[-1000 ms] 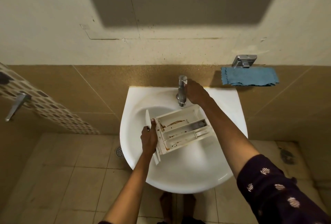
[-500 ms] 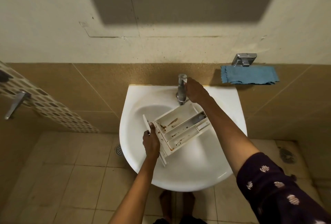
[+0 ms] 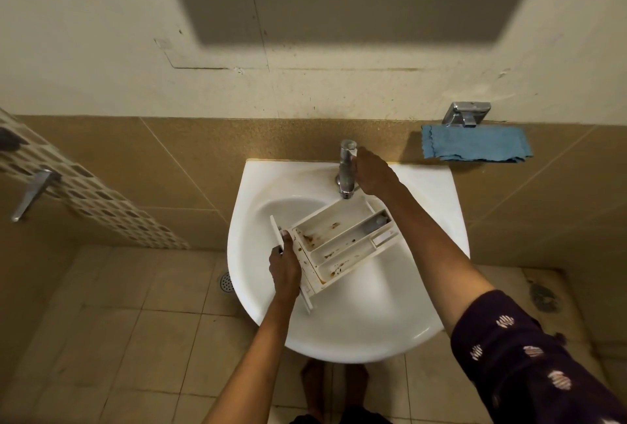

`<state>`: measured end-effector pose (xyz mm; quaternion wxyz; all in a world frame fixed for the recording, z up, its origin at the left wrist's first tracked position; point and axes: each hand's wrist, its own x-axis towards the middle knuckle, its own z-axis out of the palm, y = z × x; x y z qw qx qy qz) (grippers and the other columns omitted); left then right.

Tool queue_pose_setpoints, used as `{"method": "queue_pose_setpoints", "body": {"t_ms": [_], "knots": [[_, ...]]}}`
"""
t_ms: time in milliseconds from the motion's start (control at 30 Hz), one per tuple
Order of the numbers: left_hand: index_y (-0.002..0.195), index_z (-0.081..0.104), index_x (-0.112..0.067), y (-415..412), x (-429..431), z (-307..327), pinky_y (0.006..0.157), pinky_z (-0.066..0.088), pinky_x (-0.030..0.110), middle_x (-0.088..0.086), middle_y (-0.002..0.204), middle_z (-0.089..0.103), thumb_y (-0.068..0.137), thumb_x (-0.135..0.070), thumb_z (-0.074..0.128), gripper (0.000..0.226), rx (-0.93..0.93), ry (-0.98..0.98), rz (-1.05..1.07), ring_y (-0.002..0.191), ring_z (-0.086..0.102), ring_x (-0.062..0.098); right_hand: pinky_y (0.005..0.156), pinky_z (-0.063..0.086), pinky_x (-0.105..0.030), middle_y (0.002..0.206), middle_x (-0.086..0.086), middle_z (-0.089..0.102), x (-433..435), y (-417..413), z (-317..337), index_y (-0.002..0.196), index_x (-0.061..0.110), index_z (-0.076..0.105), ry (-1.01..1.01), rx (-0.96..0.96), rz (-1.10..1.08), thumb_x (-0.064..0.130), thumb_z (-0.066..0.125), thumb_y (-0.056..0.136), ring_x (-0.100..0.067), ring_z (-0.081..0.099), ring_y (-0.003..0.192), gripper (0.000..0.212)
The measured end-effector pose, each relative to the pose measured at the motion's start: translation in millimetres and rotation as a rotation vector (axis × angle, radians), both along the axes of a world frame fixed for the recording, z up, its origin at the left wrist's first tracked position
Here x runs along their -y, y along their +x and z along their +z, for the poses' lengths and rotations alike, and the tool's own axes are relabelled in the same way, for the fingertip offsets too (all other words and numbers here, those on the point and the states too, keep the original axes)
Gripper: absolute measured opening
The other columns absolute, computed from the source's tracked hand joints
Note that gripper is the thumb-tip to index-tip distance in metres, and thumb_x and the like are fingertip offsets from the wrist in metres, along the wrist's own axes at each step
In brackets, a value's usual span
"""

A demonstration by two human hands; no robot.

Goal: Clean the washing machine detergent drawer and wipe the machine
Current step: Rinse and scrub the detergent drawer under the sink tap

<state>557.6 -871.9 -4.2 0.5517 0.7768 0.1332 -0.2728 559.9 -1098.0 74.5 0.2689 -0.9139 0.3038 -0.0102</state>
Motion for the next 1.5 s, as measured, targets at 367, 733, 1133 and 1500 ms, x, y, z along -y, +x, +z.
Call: {"method": "queue_pose_setpoints", "body": {"t_ms": [367, 733, 1133, 1500], "knots": [[0.111, 0.059, -0.001, -1, -1, 0, 0.087, 0.047, 0.044, 0.020, 0.109, 0.063, 0.089, -0.066, 0.033, 0.073, -0.046, -0.012, 0.020, 0.100, 0.059, 0.038, 0.066, 0.038, -0.029, 0.114, -0.020, 0.059, -10, -10, 5, 0.123, 0.001, 0.042, 0.128, 0.090, -0.067, 0.023, 0.030, 0.102, -0.030, 0.057, 0.094, 0.032], [0.118, 0.053, 0.002, 1, -7, 8, 0.080, 0.047, 0.043, 0.022, 0.107, 0.062, 0.077, -0.082, 0.019, 0.100, 0.007, -0.025, 0.014, 0.096, 0.061, 0.038, 0.072, 0.036, -0.022, 0.095, -0.014, 0.068, -59, -47, -25, 0.091, 0.002, 0.064, 0.125, 0.352, -0.286, -0.004, 0.044, 0.089, -0.028, 0.062, 0.091, 0.021], [0.115, 0.048, -0.004, -20, 0, 24, 0.086, 0.046, 0.043, 0.018, 0.104, 0.062, 0.093, -0.061, 0.015, 0.069, 0.022, 0.017, 0.056, 0.095, 0.059, 0.034, 0.110, 0.022, -0.042, 0.121, -0.014, 0.061, -96, -38, -31, 0.112, 0.006, 0.063, -0.334, -0.333, 0.147, 0.029, 0.031, 0.097, -0.029, 0.053, 0.115, 0.042], [0.116, 0.055, -0.010, -8, -8, 16, 0.088, 0.047, 0.044, 0.017, 0.112, 0.063, 0.073, -0.084, 0.006, 0.098, 0.054, -0.002, -0.014, 0.098, 0.060, 0.032, 0.092, 0.037, -0.034, 0.115, -0.012, 0.062, -110, -43, -29, 0.106, 0.004, 0.065, -0.299, -0.245, 0.404, 0.024, 0.037, 0.097, -0.030, 0.058, 0.106, 0.036]]}}
